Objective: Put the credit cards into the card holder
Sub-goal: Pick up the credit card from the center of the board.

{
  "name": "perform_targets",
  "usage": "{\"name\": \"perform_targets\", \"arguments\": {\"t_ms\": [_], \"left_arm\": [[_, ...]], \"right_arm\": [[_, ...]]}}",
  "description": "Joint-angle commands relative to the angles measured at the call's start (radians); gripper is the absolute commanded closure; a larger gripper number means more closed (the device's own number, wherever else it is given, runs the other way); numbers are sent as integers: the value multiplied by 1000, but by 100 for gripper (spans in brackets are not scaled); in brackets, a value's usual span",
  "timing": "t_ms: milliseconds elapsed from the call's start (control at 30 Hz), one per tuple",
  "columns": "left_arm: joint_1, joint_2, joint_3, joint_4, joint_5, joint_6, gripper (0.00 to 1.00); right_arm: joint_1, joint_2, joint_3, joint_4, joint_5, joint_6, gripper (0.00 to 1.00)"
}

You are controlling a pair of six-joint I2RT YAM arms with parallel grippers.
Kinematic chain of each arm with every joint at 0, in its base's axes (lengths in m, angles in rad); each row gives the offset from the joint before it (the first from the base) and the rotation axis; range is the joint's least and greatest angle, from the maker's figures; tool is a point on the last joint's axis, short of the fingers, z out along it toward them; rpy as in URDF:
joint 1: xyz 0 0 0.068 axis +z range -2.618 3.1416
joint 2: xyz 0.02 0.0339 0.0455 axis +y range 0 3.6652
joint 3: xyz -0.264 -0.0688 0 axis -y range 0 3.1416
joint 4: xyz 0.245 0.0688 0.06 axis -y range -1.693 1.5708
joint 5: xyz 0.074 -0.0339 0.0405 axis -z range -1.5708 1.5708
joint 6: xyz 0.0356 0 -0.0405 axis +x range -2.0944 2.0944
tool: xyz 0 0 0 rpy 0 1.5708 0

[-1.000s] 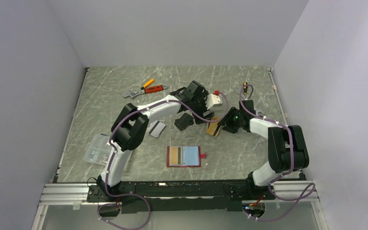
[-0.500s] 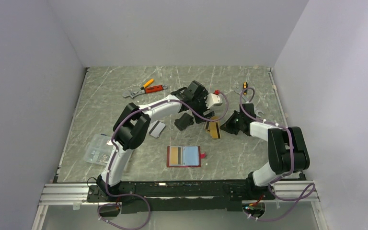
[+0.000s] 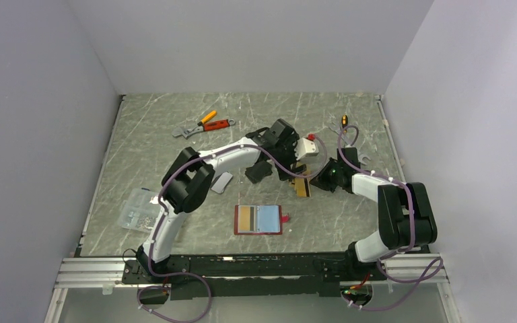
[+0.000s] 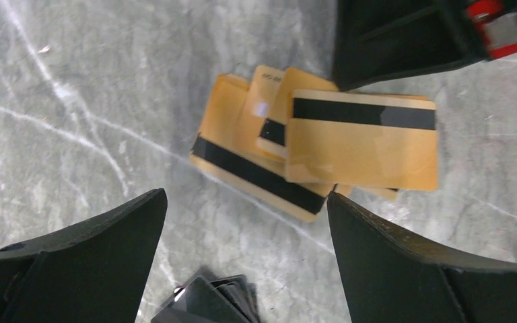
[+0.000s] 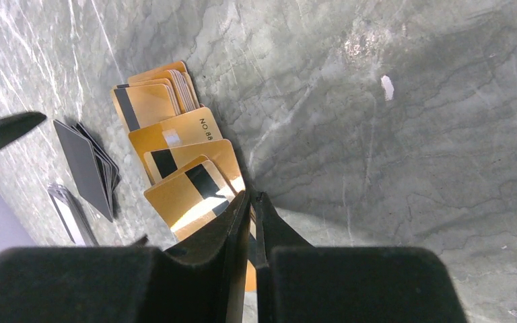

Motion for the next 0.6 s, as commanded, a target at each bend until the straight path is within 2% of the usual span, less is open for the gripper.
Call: {"name": "perform_targets", "arguments": {"t_ms": [0, 100, 567], "left_arm": [[-45, 18, 46, -23, -23, 17, 4], [-47, 45, 78, -31, -37, 10, 4], [-65, 81, 34, 3, -191, 88, 7]], "right_arm": [[4, -18, -26, -23, 17, 7, 89], [3, -32, -33, -27, 17, 9, 89], [4, -62, -65, 4, -34, 33, 88]]}}
